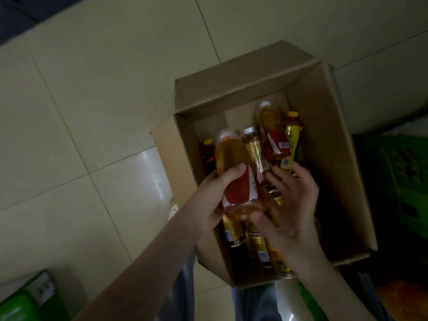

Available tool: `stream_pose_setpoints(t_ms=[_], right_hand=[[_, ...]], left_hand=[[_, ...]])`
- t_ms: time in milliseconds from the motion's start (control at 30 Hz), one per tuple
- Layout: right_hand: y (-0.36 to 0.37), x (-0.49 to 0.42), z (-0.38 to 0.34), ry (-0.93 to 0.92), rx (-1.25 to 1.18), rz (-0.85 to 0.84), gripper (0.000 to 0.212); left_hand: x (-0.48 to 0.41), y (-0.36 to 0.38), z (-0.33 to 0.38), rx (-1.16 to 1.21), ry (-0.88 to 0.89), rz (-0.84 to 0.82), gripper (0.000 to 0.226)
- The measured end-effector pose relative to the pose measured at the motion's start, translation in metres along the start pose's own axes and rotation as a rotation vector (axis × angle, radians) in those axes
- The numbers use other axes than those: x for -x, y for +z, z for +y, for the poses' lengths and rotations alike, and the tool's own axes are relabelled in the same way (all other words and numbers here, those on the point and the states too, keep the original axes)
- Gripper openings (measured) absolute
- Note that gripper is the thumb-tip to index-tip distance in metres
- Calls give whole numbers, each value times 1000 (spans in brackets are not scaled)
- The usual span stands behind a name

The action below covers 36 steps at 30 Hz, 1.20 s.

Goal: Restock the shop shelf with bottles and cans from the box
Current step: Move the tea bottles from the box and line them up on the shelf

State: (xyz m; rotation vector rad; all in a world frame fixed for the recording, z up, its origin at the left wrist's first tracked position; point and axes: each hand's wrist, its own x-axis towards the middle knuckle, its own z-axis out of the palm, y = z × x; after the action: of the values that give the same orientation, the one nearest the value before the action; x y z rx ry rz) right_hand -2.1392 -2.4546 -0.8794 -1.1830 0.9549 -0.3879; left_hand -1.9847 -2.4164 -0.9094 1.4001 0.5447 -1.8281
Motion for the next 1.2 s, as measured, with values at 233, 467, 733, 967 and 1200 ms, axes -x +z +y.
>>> stream_pose_setpoints(t_ms=[233, 467, 733, 967, 1200], right_hand=[[-1, -17, 6, 467, -441, -245, 101], [9, -32, 5, 314, -50, -84, 92], [-25, -81, 57, 333, 392, -53, 77], [-72, -152, 135, 557, 797, 224, 89], [-71, -166, 134, 685, 337, 384, 44]], left_hand=[[2, -11, -7, -199, 150, -305, 88], [-1, 3, 17, -560, 354, -97, 63], [-28, -14, 26, -570, 339, 184, 64], [-48, -41, 24, -477, 284, 218, 71], [-51, -48, 13, -362, 230, 190, 40]])
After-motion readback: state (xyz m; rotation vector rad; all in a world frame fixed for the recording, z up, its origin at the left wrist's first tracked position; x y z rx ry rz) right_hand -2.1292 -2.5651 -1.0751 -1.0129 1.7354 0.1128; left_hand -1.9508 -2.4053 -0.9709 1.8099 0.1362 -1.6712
